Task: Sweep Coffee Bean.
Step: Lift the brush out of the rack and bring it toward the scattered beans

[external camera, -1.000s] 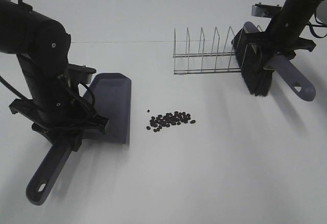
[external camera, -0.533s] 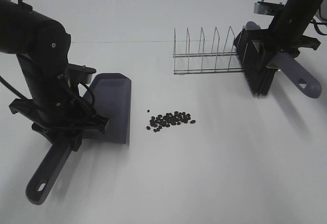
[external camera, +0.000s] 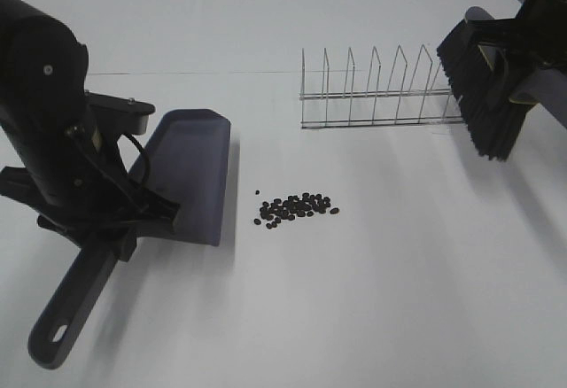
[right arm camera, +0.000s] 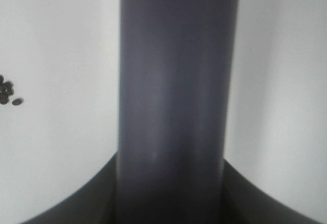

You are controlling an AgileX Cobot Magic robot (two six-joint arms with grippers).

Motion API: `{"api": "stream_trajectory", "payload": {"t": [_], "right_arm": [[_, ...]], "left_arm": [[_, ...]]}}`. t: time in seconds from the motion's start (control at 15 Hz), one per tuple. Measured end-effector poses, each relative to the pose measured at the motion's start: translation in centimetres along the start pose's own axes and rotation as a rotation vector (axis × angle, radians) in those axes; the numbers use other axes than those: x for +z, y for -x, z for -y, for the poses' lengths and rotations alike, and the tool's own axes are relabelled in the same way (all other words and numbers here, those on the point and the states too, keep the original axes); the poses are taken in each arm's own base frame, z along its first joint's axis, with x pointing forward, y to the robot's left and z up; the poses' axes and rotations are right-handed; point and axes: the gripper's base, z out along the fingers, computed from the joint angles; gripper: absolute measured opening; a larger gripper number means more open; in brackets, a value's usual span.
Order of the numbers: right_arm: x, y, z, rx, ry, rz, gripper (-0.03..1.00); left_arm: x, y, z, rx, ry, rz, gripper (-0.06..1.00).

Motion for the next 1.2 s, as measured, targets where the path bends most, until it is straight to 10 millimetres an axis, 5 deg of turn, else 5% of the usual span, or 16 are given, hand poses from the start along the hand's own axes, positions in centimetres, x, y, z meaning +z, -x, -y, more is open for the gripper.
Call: {"api": "stream_trajectory", "payload": {"t": [0.4, 0.73, 1.0, 1.2], "right_arm": [[-0.2, -7.6, -0.2, 0.025, -0.157, -0.12, 0.3], [1.1, -5.9, -4.7, -0.127, -0.321, -0.084, 0.3], [5.7, -3.0, -8.0, -0.217, -0.402, -0.125, 0.3], [8.4, -2.8, -10.7, -0.271, -0.424, -0.145, 0.3]], "left_arm": [[2.5, -0.4, 0.9, 0.012, 0.04, -0.019, 0.35], [3.6, -0.1, 1.1, 0.045, 0.048, -0.026, 0.35], [4.2, 0.0, 1.2, 0.059, 0.054, -0.038, 0.35], [4.7, 0.1, 1.2, 0.067, 0.063, -0.044, 0.35]]}}
